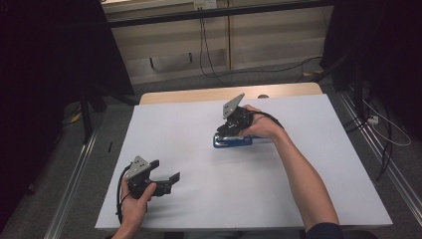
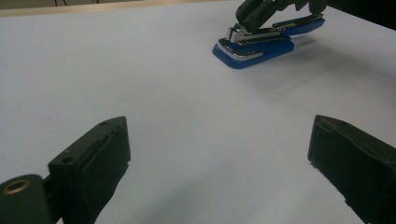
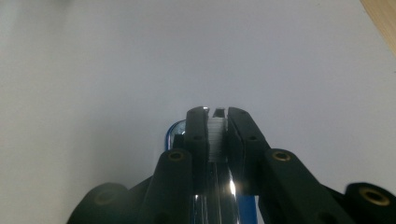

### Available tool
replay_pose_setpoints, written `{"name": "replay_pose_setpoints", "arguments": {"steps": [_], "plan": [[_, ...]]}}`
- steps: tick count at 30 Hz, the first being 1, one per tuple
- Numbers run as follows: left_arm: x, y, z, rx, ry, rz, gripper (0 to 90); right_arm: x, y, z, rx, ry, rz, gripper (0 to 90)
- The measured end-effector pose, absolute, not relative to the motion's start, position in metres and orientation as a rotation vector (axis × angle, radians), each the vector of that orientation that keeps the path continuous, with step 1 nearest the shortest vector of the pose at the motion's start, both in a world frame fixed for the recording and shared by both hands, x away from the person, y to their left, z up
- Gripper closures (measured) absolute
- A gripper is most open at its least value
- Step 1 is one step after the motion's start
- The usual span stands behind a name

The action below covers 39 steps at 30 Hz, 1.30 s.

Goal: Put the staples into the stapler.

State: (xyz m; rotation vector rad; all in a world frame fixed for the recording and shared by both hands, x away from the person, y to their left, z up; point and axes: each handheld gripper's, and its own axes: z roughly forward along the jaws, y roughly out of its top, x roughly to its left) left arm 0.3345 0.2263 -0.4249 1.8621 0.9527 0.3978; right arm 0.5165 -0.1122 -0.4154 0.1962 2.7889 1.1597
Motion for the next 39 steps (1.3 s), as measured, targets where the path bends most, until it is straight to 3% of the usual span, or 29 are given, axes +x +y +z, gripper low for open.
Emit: {"name": "replay_pose_setpoints", "arguments": {"steps": [39], "plan": [[0.3343, 0.2263, -0.4250, 1.860, 0.952, 0.397, 5.8, 0.5176, -0.1155, -0.4161, 0.192, 2.788, 1.187, 79.2]]}}
